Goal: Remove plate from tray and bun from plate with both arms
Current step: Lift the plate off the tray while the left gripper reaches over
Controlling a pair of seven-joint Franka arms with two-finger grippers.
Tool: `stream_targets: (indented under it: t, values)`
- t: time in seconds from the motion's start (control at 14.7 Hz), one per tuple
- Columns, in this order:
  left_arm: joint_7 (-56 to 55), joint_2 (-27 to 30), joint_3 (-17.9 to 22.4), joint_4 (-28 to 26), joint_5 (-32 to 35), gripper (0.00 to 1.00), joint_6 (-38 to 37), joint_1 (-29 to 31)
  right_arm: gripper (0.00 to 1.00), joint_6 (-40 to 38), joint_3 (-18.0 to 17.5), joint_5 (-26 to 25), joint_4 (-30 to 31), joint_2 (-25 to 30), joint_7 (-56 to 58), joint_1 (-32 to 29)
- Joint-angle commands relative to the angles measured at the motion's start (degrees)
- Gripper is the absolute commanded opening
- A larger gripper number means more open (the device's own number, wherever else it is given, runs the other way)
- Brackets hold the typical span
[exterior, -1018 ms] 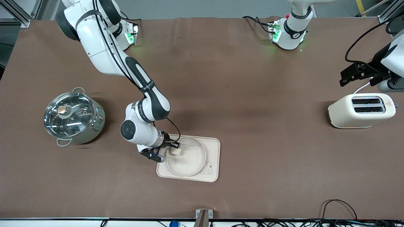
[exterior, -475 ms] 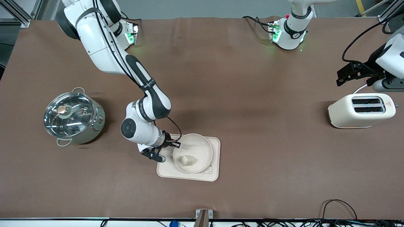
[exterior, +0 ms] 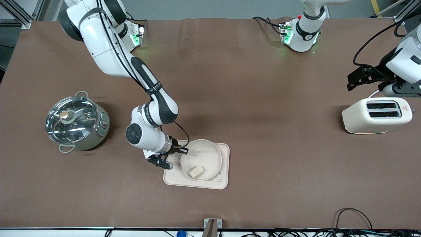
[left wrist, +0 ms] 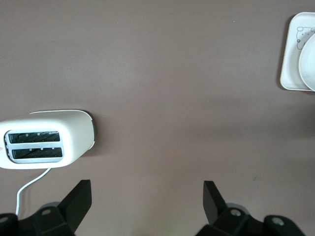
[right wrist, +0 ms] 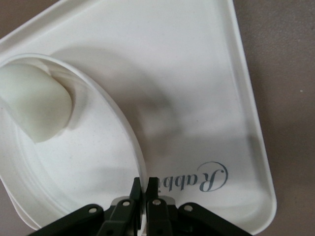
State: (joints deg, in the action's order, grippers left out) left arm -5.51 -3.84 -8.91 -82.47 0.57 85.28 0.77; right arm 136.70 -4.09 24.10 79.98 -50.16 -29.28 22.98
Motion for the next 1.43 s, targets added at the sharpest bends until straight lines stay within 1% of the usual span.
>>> stream_targets:
  t: [0.0,0.34,0.48,0.61,0.68,0.81,0.88,1.02,1.15,1.22,1.36]
  values:
    - [-0.2,-0.7,-0.2,1.0,-0.8,1.0,0.2,0.0,0.0,-2.6,-0.1,0.6,1.0,2.6,1.3,0.2]
    - [-0.2,-0.8,-0.1,1.0,-0.5,1.0,0.2,0.3,0.0,-10.8,-0.4,1.0,1.0,8.2,2.0,-0.3]
    - [-0.2,-0.6,-0.1,1.0,-0.8,1.0,0.2,0.5,0.0,-13.5,-1.1,2.8,1.7,10.5,2.8,-0.7]
    - [-0.1,-0.8,-0.4,0.7,-1.0,1.0,0.2,0.1,0.0,-14.0,-1.4,3.9,4.9,14.6,3.6,-0.6]
    - [0.0,-1.0,-0.8,0.5,-1.3,1.0,0.2,-0.2,0.0,-13.9,-2.1,3.9,6.6,16.5,3.8,-0.7]
    - [-1.1,-0.9,-2.0,-1.9,-2.1,1.0,0.2,-1.0,0.0,-13.7,-2.8,5.2,11.8,20.8,6.5,-0.9]
    - [-2.6,-1.1,-2.8,-2.9,-2.4,1.0,0.4,-1.0,0.0,-13.5,-2.8,7.3,16.2,23.3,10.8,-1.6]
    - [-6.6,-1.2,-4.1,-5.9,-5.7,1.0,3.3,-1.1,0.0,-11.9,-2.6,13.2,24.0,27.2,19.3,-2.2]
    - [-13.4,-2.3,-7.6,-9.6,-7.0,1.0,8.0,-1.4,0.0,-6.9,-2.7,15.5,31.3,29.5,24.3,-1.9]
    - [-16.7,-4.1,-10.0,-10.5,-7.0,1.0,9.9,-1.4,0.0,-4.8,-2.8,15.7,33.1,29.7,25.1,-1.5]
    - [-21.3,-7.6,-13.0,-10.9,-7.0,1.0,12.2,-1.6,0.0,3.1,-3.7,16.8,37.9,29.3,27.7,-0.6]
